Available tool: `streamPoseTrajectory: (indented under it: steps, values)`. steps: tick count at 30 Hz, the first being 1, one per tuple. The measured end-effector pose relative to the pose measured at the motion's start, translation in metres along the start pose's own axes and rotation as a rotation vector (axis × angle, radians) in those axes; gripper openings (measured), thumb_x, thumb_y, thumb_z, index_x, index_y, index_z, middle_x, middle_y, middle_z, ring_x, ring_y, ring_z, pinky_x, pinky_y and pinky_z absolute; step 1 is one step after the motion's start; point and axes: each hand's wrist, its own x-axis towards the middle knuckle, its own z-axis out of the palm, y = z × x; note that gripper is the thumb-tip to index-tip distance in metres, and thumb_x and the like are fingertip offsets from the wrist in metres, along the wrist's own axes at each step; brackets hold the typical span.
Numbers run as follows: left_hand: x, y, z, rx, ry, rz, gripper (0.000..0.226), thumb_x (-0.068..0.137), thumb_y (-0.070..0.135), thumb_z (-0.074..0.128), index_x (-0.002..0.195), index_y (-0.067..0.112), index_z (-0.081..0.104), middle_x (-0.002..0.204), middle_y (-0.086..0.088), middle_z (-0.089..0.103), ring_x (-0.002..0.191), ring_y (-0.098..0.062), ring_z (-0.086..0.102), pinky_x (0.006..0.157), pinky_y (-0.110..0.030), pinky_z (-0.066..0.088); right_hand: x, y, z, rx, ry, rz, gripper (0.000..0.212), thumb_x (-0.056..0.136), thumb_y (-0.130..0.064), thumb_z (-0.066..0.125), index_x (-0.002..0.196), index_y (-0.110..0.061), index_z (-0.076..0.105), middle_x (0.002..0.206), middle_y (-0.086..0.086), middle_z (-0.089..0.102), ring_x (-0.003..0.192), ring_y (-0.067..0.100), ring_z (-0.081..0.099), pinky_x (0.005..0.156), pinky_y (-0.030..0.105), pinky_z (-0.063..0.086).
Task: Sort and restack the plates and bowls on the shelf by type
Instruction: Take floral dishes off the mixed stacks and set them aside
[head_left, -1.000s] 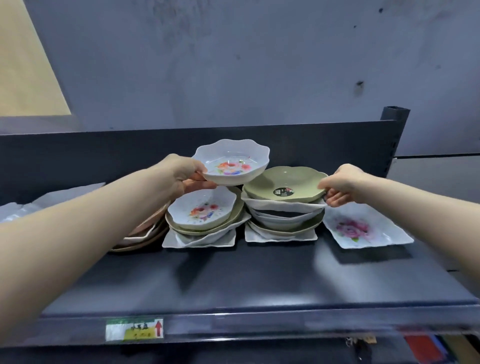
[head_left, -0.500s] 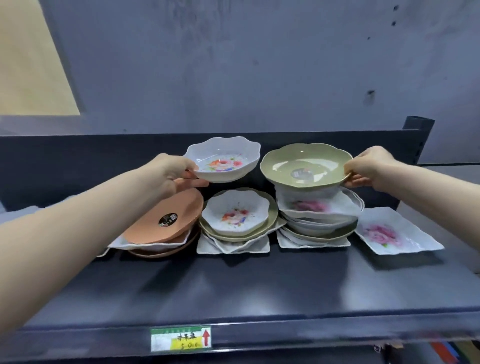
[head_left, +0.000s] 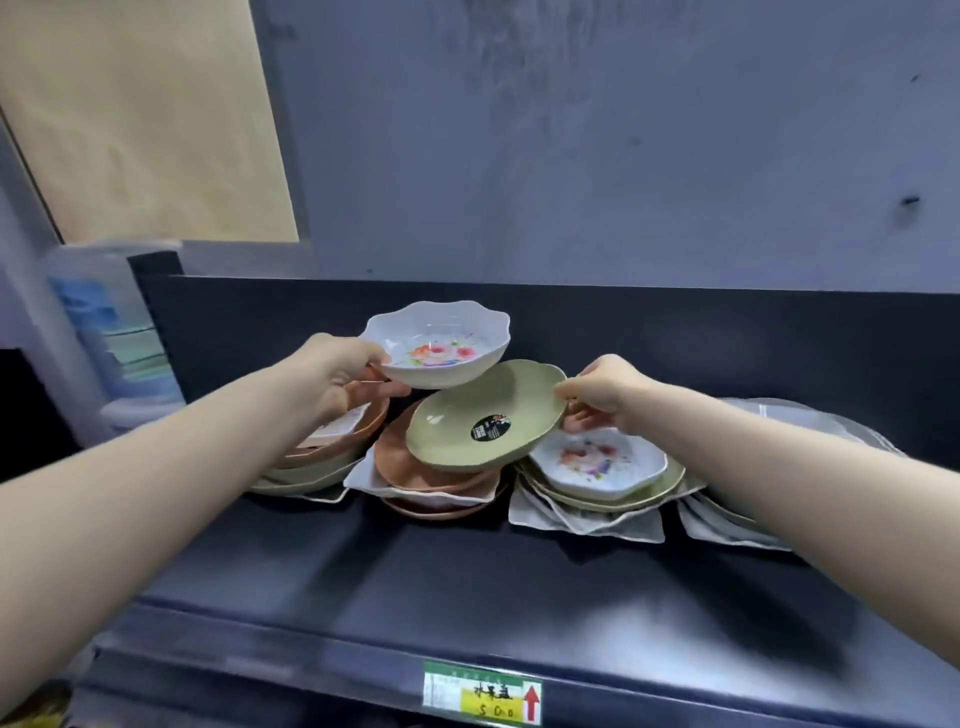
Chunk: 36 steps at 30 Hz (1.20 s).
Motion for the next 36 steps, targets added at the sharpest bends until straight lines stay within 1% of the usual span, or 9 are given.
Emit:
streamPoseTrajectory:
  steps: [2,7,11,15,21,26,30,33,36]
  values:
    - [0.003,-0.002,-0.001,0.008,0.001,-0.008,0.029,0.088,-0.010,0.050,0.117,-0.013,0.050,0.080,-0.024,0.059,0.035,-0.024,0.063,0.040,-0.028,0.055,-0.001,-0.002,0.001,-0.012,-0.027,-0.003,0.014,0.084,-0.004,0.060,0.095,0.004,0.060,0.070,0.020,0.066,0.054,0.028,0.063,0.076,0.040,0.057]
    - [0.005,-0.006,0.031,-0.014,-0.075,-0.038,0.021,0.090,-0.009,0.048,0.111,-0.010,0.049,0.078,-0.024,0.057,0.056,-0.032,0.064,0.036,-0.025,0.053,-0.010,0.015,-0.066,-0.062,0.136,-0.028,0.009,0.087,0.003,0.057,0.094,0.004,0.062,0.074,0.022,0.068,0.055,0.028,0.065,0.059,0.034,0.060]
    - [0.009,-0.013,0.074,-0.008,-0.167,-0.062,0.021,0.088,-0.009,0.049,0.109,-0.012,0.051,0.079,-0.025,0.060,0.038,-0.027,0.064,0.037,-0.027,0.054,-0.029,0.048,-0.140,-0.198,0.329,0.003,0.017,0.083,0.010,0.056,0.075,-0.001,0.066,0.070,0.018,0.067,0.058,0.026,0.066,0.055,0.029,0.060]
    - [0.002,-0.017,0.117,0.027,-0.259,-0.067,0.023,0.087,-0.008,0.051,0.110,-0.012,0.052,0.084,-0.026,0.063,0.040,-0.025,0.066,0.040,-0.029,0.056,-0.052,0.082,-0.196,-0.397,0.459,0.033,0.017,0.078,0.004,0.056,0.074,-0.002,0.071,0.066,0.014,0.071,0.062,0.028,0.072,0.061,0.032,0.061]
    - [-0.018,-0.017,0.169,0.044,-0.354,-0.078,0.022,0.087,-0.009,0.050,0.109,-0.014,0.052,0.085,-0.029,0.064,0.047,-0.030,0.068,0.040,-0.028,0.055,-0.059,0.111,-0.222,-0.670,0.381,0.122,0.013,0.066,-0.005,0.057,0.058,-0.002,0.067,0.052,0.006,0.070,0.049,0.019,0.070,0.063,0.031,0.062]
    - [-0.031,-0.020,0.193,0.067,-0.363,-0.082,0.019,0.086,-0.008,0.053,0.105,-0.013,0.054,0.085,-0.027,0.066,0.063,-0.033,0.069,0.056,-0.036,0.059,-0.048,0.113,-0.216,-0.668,0.313,0.203,0.027,0.061,-0.002,0.060,0.044,-0.013,0.043,0.043,0.002,0.055,0.038,0.017,0.059,0.044,0.016,0.041]
    - [-0.039,-0.022,0.206,0.062,-0.335,-0.090,0.015,0.086,-0.008,0.054,0.100,-0.011,0.054,0.084,-0.026,0.066,0.049,-0.029,0.069,0.057,-0.037,0.060,-0.037,0.114,-0.227,-0.420,0.323,0.246,0.031,0.064,0.006,0.051,0.056,-0.017,0.031,0.052,0.005,0.031,0.047,0.016,0.035,0.047,0.019,0.025]
    - [-0.047,-0.020,0.218,0.067,-0.318,-0.087,0.019,0.086,-0.007,0.054,0.104,-0.012,0.054,0.089,-0.027,0.066,0.049,-0.029,0.069,0.053,-0.035,0.060,-0.043,0.110,-0.249,-0.166,0.366,0.260,0.013,0.072,0.010,0.065,0.078,0.002,0.057,0.070,0.015,0.056,0.050,0.020,0.053,0.039,0.020,0.046]
    - [-0.056,-0.015,0.232,0.067,-0.317,-0.077,0.022,0.086,-0.007,0.053,0.108,-0.013,0.054,0.089,-0.027,0.066,0.049,-0.030,0.069,0.050,-0.033,0.060,-0.051,0.115,-0.287,-0.148,0.438,0.168,0.026,0.070,0.008,0.071,0.096,0.009,0.066,0.091,0.020,0.065,0.059,0.024,0.061,0.038,0.022,0.049]
